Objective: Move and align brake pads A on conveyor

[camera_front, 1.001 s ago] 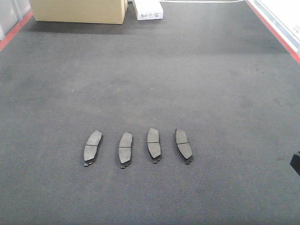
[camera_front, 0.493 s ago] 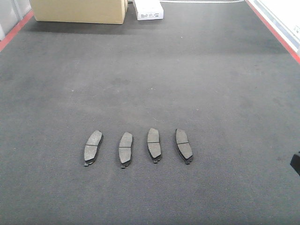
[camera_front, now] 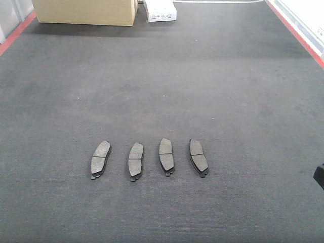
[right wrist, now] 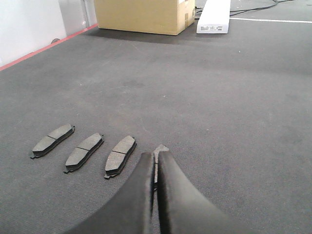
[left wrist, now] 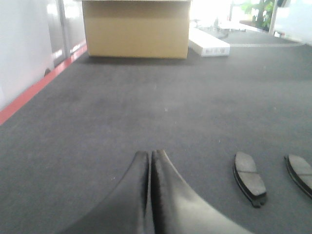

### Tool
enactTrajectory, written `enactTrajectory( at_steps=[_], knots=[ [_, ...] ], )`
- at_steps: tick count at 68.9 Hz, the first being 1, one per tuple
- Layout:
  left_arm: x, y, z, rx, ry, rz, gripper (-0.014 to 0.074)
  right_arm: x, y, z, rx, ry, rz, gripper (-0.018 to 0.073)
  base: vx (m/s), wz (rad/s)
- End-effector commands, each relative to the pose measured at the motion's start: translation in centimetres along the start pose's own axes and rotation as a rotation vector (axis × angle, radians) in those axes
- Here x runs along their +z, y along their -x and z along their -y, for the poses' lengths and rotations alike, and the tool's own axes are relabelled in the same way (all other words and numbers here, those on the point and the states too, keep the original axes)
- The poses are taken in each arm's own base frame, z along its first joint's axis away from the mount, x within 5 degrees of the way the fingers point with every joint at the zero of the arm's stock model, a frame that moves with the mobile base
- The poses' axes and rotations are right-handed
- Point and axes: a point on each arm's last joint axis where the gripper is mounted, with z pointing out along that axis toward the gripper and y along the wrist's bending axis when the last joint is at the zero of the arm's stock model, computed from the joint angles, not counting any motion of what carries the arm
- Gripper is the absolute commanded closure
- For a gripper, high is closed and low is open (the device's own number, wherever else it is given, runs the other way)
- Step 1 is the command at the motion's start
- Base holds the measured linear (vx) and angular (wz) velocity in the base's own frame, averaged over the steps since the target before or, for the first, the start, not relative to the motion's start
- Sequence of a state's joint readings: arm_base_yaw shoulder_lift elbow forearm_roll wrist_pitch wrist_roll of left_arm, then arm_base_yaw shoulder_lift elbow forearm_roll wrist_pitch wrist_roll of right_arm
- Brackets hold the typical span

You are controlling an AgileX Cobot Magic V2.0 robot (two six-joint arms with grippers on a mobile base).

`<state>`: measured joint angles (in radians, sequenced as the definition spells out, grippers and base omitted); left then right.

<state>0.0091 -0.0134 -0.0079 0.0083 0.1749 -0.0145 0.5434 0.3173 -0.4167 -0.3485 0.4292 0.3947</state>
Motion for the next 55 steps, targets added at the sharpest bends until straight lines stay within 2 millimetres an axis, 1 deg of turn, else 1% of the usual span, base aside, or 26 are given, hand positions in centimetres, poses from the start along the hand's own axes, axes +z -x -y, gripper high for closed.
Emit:
enactTrajectory(
  at_steps=[1,55],
  knots=[
    [-0.13,1.12,0.0,-0.012,-0.001,0.179,0.0602,-0.23,1.45,-0.17,-0.021,0.015,0.089,0.0566,0.0,0.0],
    [-0.13,1.09,0.0,-0.012,0.0,0.168,0.0602,-0.23,1.45,-0.17,-0.021,0.015,0.089,0.0566,0.0,0.0]
  ],
)
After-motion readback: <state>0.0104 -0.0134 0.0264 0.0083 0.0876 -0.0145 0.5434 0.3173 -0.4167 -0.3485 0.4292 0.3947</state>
